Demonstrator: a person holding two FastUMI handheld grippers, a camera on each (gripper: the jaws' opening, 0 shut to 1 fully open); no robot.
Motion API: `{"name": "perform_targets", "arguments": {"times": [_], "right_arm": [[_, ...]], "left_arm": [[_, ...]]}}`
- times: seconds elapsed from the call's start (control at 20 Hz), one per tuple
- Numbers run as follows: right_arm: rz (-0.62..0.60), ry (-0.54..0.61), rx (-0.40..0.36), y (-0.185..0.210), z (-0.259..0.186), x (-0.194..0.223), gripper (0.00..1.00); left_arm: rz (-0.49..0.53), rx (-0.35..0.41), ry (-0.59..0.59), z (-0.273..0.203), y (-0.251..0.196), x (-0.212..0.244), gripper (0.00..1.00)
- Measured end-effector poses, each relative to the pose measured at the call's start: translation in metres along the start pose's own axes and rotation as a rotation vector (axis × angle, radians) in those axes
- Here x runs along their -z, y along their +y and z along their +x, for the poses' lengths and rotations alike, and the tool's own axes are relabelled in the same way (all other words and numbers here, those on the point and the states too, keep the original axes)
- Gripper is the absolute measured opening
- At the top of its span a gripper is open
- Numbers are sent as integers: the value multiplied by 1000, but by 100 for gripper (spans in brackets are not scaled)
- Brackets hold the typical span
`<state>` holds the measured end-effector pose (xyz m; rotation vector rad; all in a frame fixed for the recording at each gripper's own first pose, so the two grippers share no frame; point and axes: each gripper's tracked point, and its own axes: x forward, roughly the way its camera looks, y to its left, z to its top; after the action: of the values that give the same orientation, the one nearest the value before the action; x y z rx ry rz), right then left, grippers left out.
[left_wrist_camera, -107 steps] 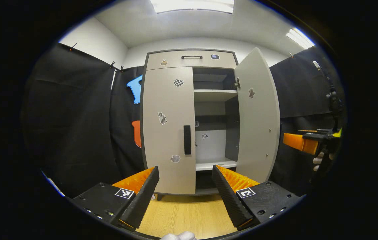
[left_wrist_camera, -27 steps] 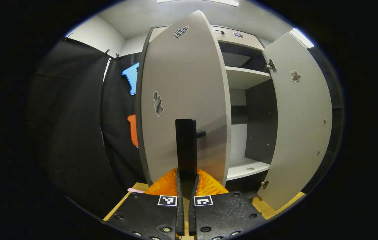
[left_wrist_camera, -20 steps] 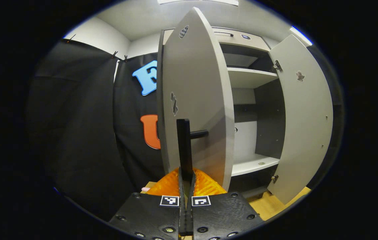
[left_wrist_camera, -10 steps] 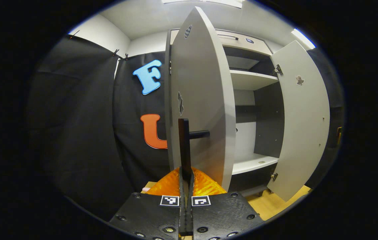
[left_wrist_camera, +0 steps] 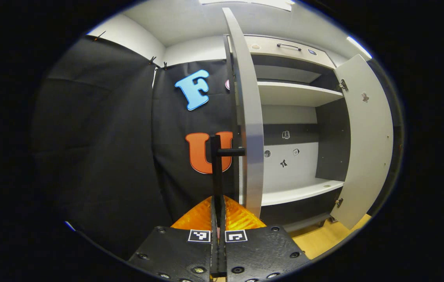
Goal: Open the right door of the double-door shoe cabinet with the right hand, and open the left door with the left hand.
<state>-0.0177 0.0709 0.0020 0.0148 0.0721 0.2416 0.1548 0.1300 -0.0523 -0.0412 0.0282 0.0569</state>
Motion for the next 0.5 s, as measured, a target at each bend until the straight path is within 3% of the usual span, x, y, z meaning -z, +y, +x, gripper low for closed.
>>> {"name": "perform_targets", "arguments": {"times": [0.05, 0.1, 0.15, 0.2, 0.25, 0.5], "right_arm": [[-3, -1, -1, 1, 0, 0, 93], [-2, 0, -2, 2, 0, 0, 93], [2, 2, -4, 5, 1, 2, 93], [4, 3, -3, 6, 1, 3, 93], [4, 5, -2, 6, 0, 3, 93], [1, -2, 10, 2, -5, 2, 93]], "left_arm": [[-15, 26, -2, -1, -6, -1, 8], [5, 26, 1, -2, -3, 1, 0], [24, 23, 6, -2, 0, 4, 9], [35, 22, 1, -2, 2, 2, 9], [39, 19, 2, -3, 3, 3, 0], [23, 6, 1, -3, 4, 2, 0]]}}
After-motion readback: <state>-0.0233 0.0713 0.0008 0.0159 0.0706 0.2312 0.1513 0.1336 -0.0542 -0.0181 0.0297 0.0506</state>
